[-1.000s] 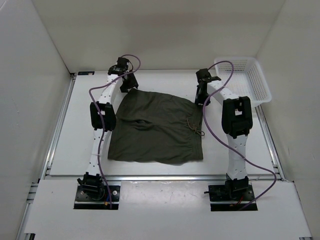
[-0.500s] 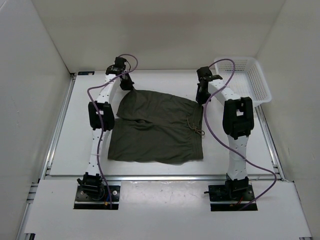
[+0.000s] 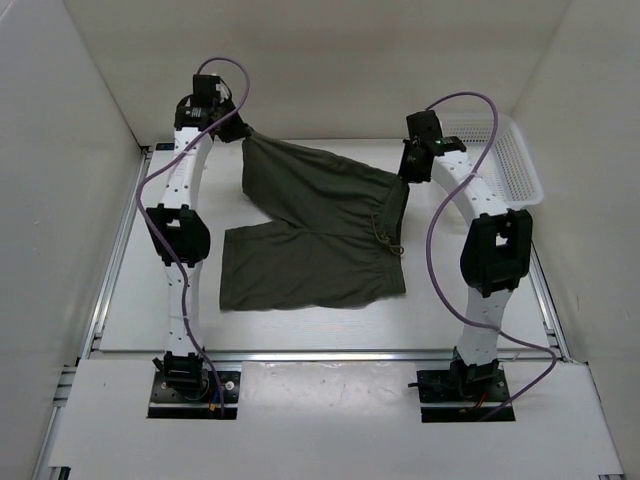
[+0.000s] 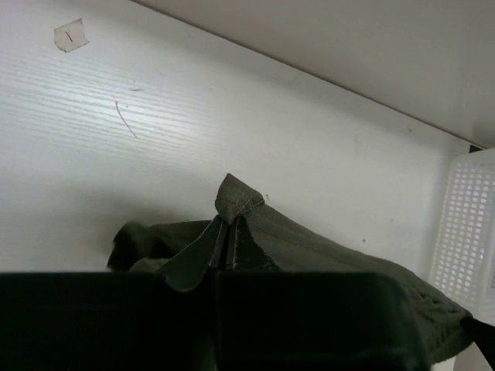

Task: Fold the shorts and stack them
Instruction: Fold the shorts

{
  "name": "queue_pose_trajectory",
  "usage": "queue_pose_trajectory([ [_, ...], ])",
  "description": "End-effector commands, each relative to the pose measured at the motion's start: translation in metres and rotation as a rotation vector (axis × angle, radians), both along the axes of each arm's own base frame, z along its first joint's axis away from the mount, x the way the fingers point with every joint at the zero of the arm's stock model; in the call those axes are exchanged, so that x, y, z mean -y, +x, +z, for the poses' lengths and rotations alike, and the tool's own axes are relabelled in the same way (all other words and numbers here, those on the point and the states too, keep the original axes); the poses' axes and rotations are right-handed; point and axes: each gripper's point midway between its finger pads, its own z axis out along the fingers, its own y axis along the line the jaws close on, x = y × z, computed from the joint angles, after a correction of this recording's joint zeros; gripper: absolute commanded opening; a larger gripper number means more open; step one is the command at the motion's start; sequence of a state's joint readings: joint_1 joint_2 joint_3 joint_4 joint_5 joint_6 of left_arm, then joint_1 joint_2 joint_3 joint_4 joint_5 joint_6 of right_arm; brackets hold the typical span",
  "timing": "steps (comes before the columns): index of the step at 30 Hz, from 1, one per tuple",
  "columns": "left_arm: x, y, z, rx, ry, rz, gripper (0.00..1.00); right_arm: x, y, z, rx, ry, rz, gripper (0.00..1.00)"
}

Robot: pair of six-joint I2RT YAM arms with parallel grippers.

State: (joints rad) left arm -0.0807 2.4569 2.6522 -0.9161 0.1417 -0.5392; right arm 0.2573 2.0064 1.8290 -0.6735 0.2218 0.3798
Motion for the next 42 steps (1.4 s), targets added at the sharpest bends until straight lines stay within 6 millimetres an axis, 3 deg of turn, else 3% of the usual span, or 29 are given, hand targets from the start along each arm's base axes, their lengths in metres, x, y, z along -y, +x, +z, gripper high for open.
queue_pose_trajectory([
  [1, -0.004, -0.016, 0.053, 0.085, 0.001, -0.023, 0.10, 0.006, -0.007, 0.039, 0.083, -0.001, 0.017, 0.00],
  [6, -0.016, -0.051, 0.073, 0.070, 0.031, -0.009, 0.10, 0.003, -0.029, 0.052, 0.113, -0.006, 0.051, 0.00],
  [8, -0.023, -0.063, 0.075, 0.060, 0.059, 0.011, 0.10, 0.002, -0.040, 0.053, 0.111, -0.013, 0.057, 0.00],
  [9, -0.025, -0.073, 0.061, 0.016, 0.068, 0.018, 0.10, -0.001, -0.051, 0.053, 0.114, -0.011, 0.069, 0.00],
  [10, -0.030, -0.084, 0.075, 0.036, 0.083, 0.039, 0.10, -0.002, -0.057, 0.053, 0.112, -0.018, 0.073, 0.00],
  [12, -0.035, -0.097, 0.074, 0.026, 0.097, 0.055, 0.10, -0.006, -0.073, 0.058, 0.124, -0.015, 0.080, 0.00],
  [13, -0.038, -0.114, 0.069, 0.000, 0.106, 0.063, 0.10, -0.005, -0.086, 0.045, 0.091, -0.026, 0.074, 0.00],
  [14, -0.040, -0.124, 0.065, -0.016, 0.114, 0.069, 0.10, -0.007, -0.097, 0.051, 0.107, -0.026, 0.075, 0.00],
  [18, -0.046, -0.178, 0.037, -0.105, 0.097, 0.118, 0.10, -0.007, -0.141, 0.033, 0.078, -0.051, 0.088, 0.00],
  [19, -0.044, -0.201, 0.005, -0.192, 0.099, 0.131, 0.10, -0.003, -0.157, 0.015, 0.034, -0.070, 0.084, 0.00],
  [20, -0.045, -0.219, 0.016, -0.162, 0.086, 0.141, 0.10, -0.006, -0.170, 0.017, 0.043, -0.067, 0.091, 0.00],
  [21, -0.046, -0.233, 0.009, -0.180, 0.080, 0.149, 0.10, -0.006, -0.180, 0.013, 0.033, -0.073, 0.094, 0.00],
  [22, -0.047, -0.259, -0.024, -0.268, 0.071, 0.168, 0.10, -0.002, -0.198, 0.004, 0.007, -0.087, 0.091, 0.00],
  [23, -0.047, -0.278, -0.018, -0.246, 0.054, 0.183, 0.10, -0.007, -0.210, -0.001, -0.003, -0.093, 0.108, 0.00],
  [24, -0.042, -0.295, -0.028, -0.272, 0.022, 0.169, 0.21, -0.004, -0.219, -0.005, -0.005, -0.096, 0.071, 0.02],
  [25, -0.037, -0.312, -0.039, -0.301, -0.008, 0.160, 0.47, -0.001, -0.231, -0.006, -0.014, -0.092, 0.060, 0.11],
  [26, -0.034, -0.342, -0.063, -0.363, -0.038, 0.166, 0.77, -0.004, -0.243, -0.017, -0.035, -0.093, 0.072, 0.30],
  [27, -0.032, -0.355, -0.075, -0.395, -0.055, 0.167, 0.96, -0.005, -0.252, -0.022, -0.048, -0.078, 0.057, 0.53],
  [28, -0.033, -0.367, -0.085, -0.431, -0.063, 0.169, 1.00, -0.011, -0.259, -0.020, -0.037, -0.056, 0.067, 0.76],
  [29, -0.033, -0.379, -0.100, -0.472, -0.064, 0.179, 1.00, -0.006, -0.265, -0.026, -0.045, -0.075, 0.049, 0.83],
  [32, -0.038, -0.376, -0.104, -0.486, -0.044, 0.207, 0.98, -0.009, -0.268, -0.025, -0.029, -0.052, 0.024, 0.78],
  [34, -0.042, -0.369, -0.102, -0.475, -0.005, 0.212, 0.83, -0.011, -0.266, -0.022, -0.022, -0.031, 0.005, 0.61],
  [36, -0.043, -0.364, -0.105, -0.488, 0.017, 0.217, 0.79, -0.014, -0.266, -0.021, -0.022, -0.016, 0.012, 0.50],
  [38, -0.045, -0.361, -0.112, -0.520, 0.037, 0.215, 0.79, -0.019, -0.267, -0.020, -0.036, 0.015, 0.023, 0.43],
  [40, -0.047, -0.362, -0.120, -0.546, 0.053, 0.223, 0.88, -0.022, -0.266, -0.019, -0.042, 0.043, 0.018, 0.43],
  [42, -0.047, -0.363, -0.128, -0.581, 0.060, 0.223, 0.88, -0.030, -0.259, -0.012, -0.019, 0.073, 0.025, 0.44],
])
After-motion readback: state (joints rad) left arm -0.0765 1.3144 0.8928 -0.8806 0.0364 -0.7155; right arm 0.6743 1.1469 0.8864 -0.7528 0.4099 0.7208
